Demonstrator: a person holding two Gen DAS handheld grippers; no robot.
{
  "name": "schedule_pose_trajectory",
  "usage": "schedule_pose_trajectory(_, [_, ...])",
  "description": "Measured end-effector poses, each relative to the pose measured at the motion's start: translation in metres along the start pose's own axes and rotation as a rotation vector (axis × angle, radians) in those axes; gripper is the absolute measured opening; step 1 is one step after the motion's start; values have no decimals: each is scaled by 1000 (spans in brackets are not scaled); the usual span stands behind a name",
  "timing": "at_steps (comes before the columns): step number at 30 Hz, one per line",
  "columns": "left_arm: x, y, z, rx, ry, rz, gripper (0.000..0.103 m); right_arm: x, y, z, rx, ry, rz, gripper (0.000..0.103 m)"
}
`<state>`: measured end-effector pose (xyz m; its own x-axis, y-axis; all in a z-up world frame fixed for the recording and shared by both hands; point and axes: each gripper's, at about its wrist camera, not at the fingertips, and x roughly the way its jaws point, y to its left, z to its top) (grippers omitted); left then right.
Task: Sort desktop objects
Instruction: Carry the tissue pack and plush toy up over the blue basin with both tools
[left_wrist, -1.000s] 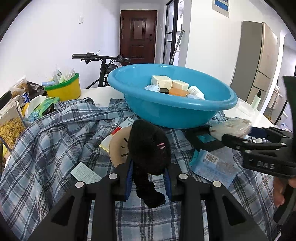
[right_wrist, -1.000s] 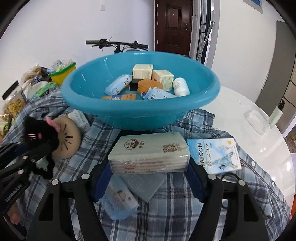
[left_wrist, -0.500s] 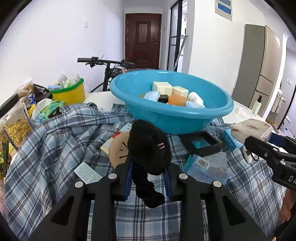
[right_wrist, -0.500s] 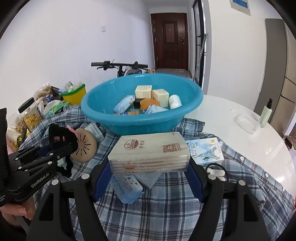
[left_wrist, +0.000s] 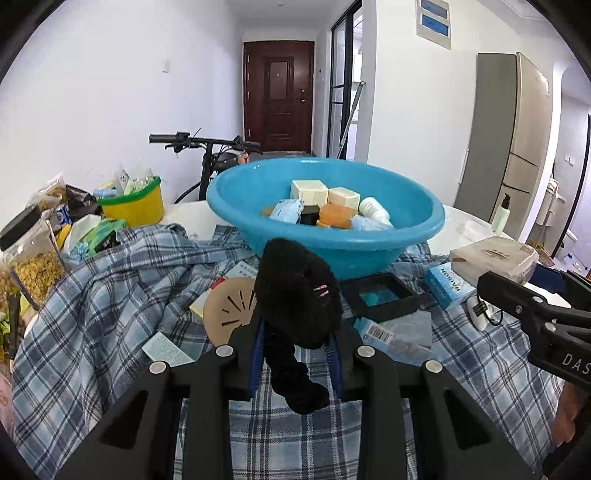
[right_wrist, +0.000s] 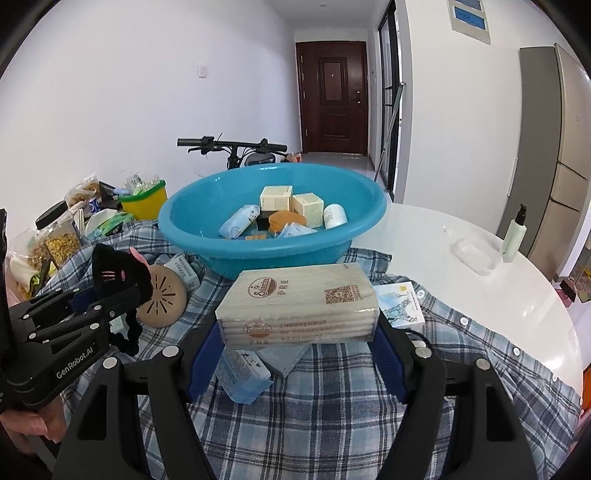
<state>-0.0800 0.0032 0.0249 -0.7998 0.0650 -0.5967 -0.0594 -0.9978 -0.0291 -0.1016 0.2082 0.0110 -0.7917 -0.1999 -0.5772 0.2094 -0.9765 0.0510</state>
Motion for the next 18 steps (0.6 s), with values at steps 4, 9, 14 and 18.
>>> schedule_pose_trajectory(4, [-9, -2, 10, 6, -22, -1, 30, -9, 2, 8, -1, -28, 5, 72])
schedule_pose_trajectory(9, [-23, -6, 28, 20, -47, 3, 30, -22, 4, 26, -6, -62, 13, 72])
schedule_pose_trajectory(14, [-41, -8, 51, 25, -91, 1, 30, -37, 6, 44, -6, -107, 19, 72])
schedule_pose_trajectory(18, [-56, -10, 68, 30, -132, -2, 30, -49, 9, 58, -13, -144, 16, 72])
